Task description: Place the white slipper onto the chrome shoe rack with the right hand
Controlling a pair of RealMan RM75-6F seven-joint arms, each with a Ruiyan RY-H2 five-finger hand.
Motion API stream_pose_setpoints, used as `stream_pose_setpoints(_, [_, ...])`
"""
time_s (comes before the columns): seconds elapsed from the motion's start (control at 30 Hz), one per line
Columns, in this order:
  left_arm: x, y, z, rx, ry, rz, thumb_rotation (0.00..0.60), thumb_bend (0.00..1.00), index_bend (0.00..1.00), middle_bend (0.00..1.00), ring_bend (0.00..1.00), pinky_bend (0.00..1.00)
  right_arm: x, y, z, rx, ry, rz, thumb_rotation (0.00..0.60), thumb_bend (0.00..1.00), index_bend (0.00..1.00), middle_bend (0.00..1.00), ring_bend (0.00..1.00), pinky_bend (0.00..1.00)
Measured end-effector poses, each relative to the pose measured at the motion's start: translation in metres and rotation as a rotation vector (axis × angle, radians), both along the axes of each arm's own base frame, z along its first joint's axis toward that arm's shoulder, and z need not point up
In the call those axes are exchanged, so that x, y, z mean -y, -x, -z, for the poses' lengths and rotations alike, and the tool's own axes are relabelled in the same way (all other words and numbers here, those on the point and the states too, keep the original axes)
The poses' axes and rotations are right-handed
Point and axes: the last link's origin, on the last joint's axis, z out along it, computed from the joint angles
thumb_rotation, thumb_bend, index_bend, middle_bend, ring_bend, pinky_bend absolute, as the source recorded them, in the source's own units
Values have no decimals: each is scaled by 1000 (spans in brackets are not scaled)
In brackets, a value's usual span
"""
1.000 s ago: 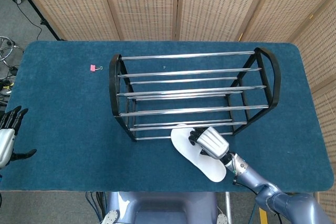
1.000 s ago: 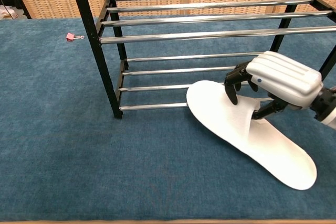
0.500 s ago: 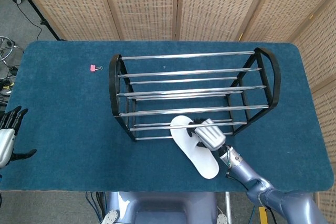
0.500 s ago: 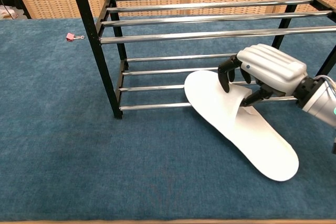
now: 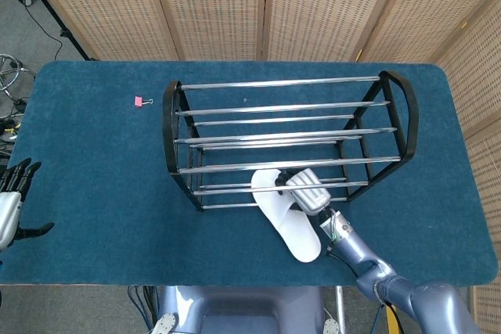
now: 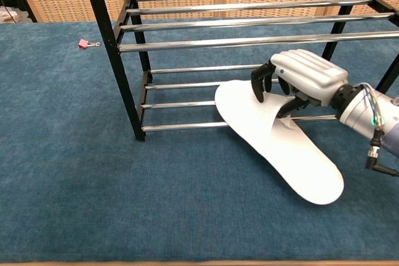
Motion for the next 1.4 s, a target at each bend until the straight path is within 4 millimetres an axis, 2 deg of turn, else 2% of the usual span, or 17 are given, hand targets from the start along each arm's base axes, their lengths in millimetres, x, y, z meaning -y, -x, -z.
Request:
stream_pose_setpoints(0.8, [-2,1,-2,9,1,-8,600,0,0,0,0,0,37,-5,-2,73,66,166,600,360,609,551,498,617])
stream_pose_setpoints(1.17, [-2,2,-3,16,0,-15,600,0,0,0,0,0,63,-3,-13,118,130,286,600,363,610,551,498,617])
stream_pose_setpoints(1.4, [-2,2,-3,17,2,-15,600,0,0,0,0,0,68,-3,-16,121,149,308,600,362,611,551,498,617])
